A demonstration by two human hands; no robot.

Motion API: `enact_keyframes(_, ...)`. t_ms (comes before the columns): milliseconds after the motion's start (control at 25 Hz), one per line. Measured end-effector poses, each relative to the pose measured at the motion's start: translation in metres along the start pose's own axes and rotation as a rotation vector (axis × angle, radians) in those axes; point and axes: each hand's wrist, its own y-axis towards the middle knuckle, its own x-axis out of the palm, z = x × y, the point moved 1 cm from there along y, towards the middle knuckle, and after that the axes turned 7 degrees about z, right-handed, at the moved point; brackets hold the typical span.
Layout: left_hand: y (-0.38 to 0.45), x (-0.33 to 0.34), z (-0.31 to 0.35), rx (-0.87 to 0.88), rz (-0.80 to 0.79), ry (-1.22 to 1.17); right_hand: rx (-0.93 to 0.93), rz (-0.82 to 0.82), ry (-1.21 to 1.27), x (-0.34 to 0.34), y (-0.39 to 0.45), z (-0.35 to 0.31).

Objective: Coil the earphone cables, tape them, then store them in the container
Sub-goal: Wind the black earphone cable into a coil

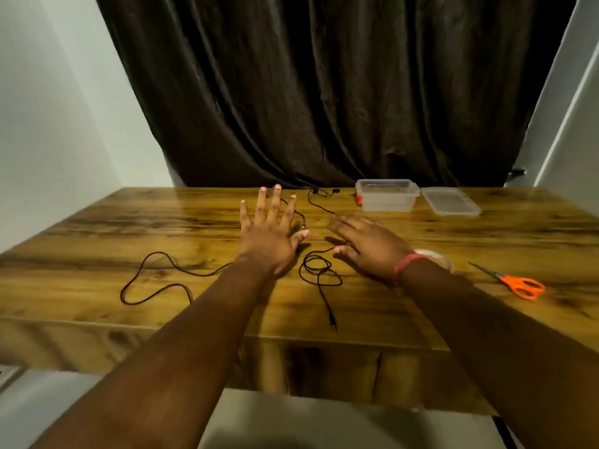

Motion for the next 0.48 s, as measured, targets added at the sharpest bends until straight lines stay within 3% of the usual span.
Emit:
enact_keyframes(120,-0.027,-0.015,0.001,0.013,0.045,0.013,-0.111,0.004,0.15,-0.006,-0.024,-0.015)
enact_keyframes(280,-0.05,-0.023,0.003,0.035,0.08,-0.039,-0.114,-0.079,0.362,-0.001,-0.049,-0.038)
enact_keyframes(480,-0.069,-0.021,0.021,0.065,0.045,-0.091,-0.132,-0.078,0.336,0.01,-0.058,-0.052)
